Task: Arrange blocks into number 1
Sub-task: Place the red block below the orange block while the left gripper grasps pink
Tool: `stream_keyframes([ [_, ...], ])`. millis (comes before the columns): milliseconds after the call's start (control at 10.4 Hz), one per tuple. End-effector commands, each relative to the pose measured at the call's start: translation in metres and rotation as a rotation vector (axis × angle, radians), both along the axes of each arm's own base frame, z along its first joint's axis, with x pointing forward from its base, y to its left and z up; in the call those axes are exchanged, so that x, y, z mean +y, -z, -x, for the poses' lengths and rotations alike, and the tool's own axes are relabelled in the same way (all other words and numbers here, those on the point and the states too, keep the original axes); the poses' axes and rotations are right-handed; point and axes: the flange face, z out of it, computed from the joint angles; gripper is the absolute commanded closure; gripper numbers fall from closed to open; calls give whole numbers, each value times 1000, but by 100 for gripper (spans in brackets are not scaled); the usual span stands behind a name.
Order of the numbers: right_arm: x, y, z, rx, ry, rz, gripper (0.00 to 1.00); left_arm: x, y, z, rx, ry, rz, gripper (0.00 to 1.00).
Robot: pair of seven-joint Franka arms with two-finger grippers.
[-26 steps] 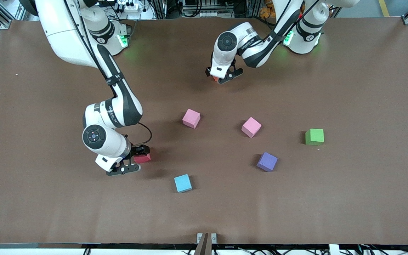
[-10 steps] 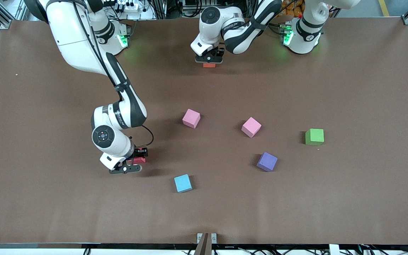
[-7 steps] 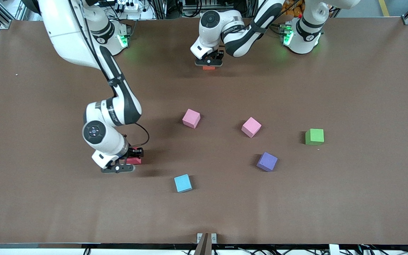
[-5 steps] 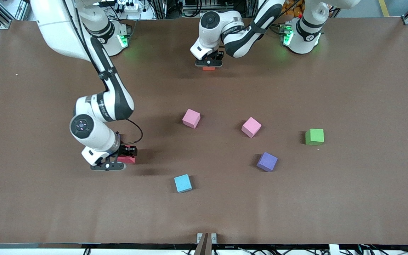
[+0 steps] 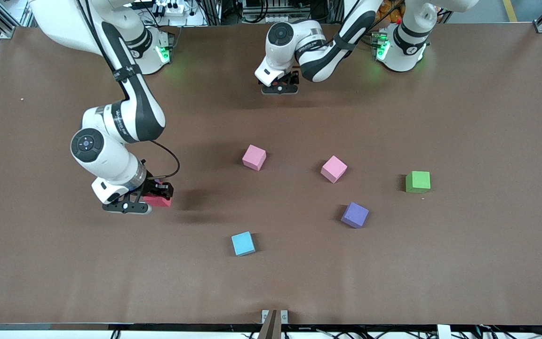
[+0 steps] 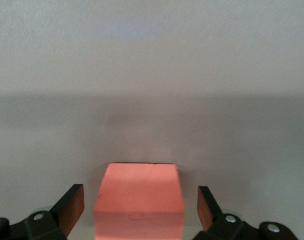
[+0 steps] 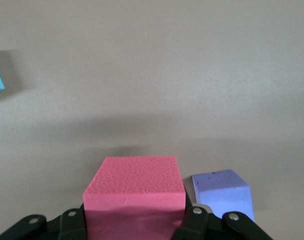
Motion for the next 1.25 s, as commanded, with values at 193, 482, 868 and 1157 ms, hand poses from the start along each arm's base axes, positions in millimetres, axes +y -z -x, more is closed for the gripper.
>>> stream_keyframes([
  [193,13,-26,45,-1,69,-32,58,14,-69,-72,-107,-124,-18,0],
  [482,60,-30,84,14,38,-30,58,72,-97,-154,-165,-167,-34,0],
  [868,194,1,160,3,2,45,58,164,-93,-245,-176,-311,-76,0],
  [1157,286,32,237,-15,-30,30,58,192,-71,-283,-152,-379,-91,0],
])
